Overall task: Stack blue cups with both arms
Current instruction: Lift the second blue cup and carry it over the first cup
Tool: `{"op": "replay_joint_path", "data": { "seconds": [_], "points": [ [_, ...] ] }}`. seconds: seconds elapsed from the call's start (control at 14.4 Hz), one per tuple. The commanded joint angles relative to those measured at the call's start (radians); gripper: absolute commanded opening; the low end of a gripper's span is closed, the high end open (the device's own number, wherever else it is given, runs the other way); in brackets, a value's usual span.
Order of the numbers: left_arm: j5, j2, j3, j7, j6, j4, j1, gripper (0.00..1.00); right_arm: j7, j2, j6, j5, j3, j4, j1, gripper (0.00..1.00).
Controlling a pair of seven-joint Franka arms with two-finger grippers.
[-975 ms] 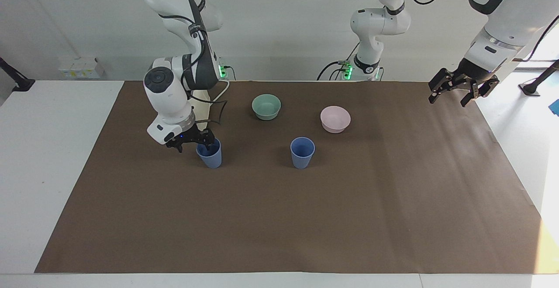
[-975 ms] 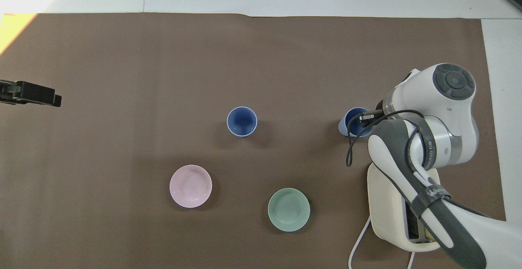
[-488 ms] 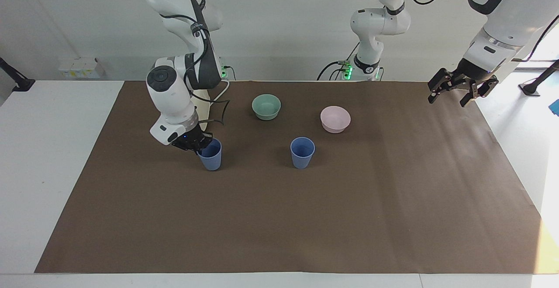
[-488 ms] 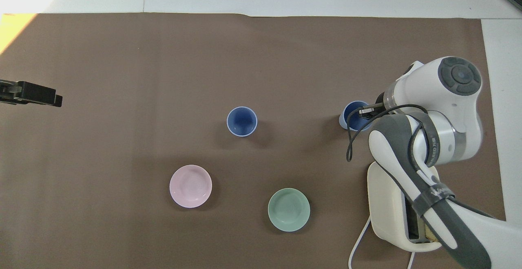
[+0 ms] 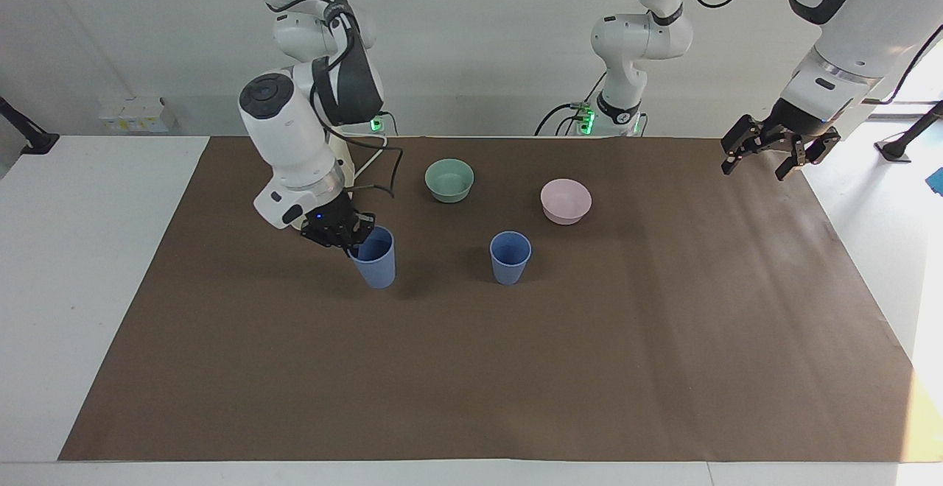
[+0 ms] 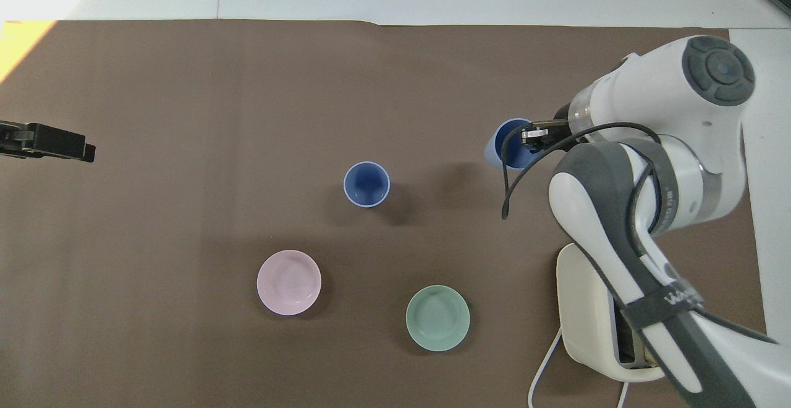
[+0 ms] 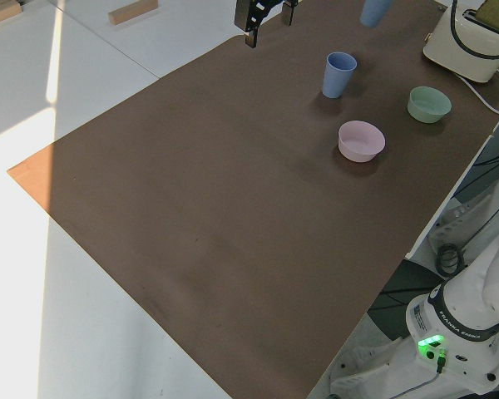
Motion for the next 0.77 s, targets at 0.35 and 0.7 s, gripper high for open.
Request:
{"op": "replay_joint_path", "data": {
  "seconds": [0.35, 0.7],
  "points": [
    [0.014, 0.011, -0.007, 0.01, -0.021, 0.027, 0.011, 1.0, 0.411, 0.125, -0.058, -0.053, 0.0, 0.266, 0.255, 0.0],
    [0.014, 0.011, -0.007, 0.009, -0.018, 0.027, 0.011, 1.0, 0.48, 0.159, -0.067, -0.058, -0.003, 0.286, 0.35, 0.0]
  ]
}}
